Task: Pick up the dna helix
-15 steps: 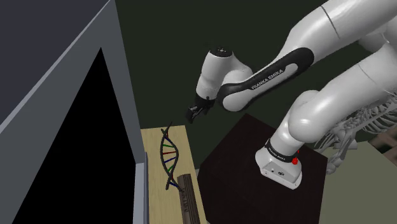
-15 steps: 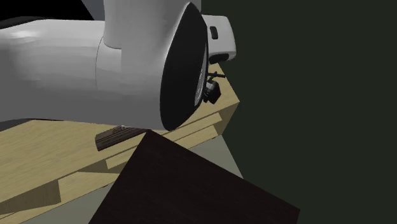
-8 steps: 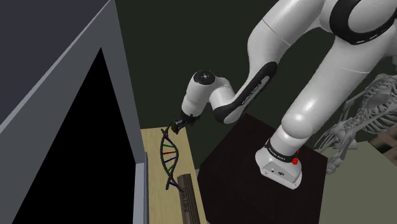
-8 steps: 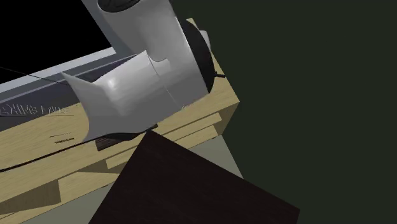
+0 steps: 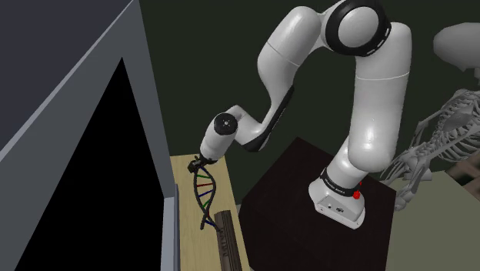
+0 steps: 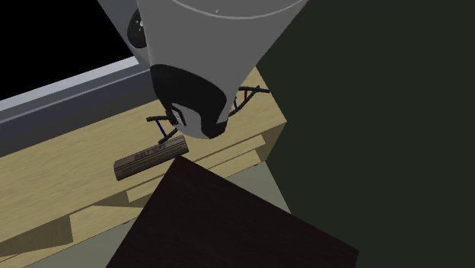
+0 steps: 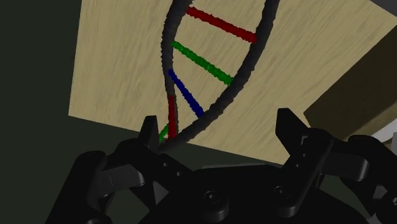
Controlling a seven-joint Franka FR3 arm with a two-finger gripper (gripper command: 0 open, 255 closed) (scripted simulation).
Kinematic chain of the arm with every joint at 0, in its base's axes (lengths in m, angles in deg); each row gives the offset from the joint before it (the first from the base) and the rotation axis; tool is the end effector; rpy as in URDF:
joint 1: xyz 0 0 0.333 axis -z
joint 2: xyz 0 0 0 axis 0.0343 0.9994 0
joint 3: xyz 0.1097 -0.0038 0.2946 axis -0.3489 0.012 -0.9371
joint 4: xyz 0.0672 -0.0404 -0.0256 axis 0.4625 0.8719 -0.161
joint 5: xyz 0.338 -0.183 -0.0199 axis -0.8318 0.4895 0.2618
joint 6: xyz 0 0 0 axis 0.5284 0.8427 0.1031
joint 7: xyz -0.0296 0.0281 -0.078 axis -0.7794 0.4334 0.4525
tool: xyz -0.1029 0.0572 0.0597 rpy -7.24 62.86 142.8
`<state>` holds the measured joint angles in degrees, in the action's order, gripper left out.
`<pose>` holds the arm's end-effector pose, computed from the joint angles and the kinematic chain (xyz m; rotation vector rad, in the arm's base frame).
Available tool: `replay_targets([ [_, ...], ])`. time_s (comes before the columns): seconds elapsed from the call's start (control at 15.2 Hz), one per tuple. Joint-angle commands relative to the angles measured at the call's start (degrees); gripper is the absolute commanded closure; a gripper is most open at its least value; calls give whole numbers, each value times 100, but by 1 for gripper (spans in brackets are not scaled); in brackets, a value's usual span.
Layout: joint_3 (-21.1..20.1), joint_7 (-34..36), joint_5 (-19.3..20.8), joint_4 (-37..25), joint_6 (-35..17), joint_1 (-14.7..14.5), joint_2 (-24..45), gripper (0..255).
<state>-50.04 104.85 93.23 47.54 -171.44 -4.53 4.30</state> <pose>0.4182 0.2528 0.1421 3.0497 -0.3304 0.5434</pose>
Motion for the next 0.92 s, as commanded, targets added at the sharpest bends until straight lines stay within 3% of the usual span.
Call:
replay_targets([
  [0.0,180,519,487,-495,153,-267,482,0],
  [0.59,478,1380,1391,-1107,221,-587,1333,0],
  [0.73,477,1381,1392,-1107,221,-586,1333,0],
  [0.79,481,1372,1393,-1108,215,-578,1332,255],
  [0.86,480,1376,1394,-1105,216,-580,1330,255],
])
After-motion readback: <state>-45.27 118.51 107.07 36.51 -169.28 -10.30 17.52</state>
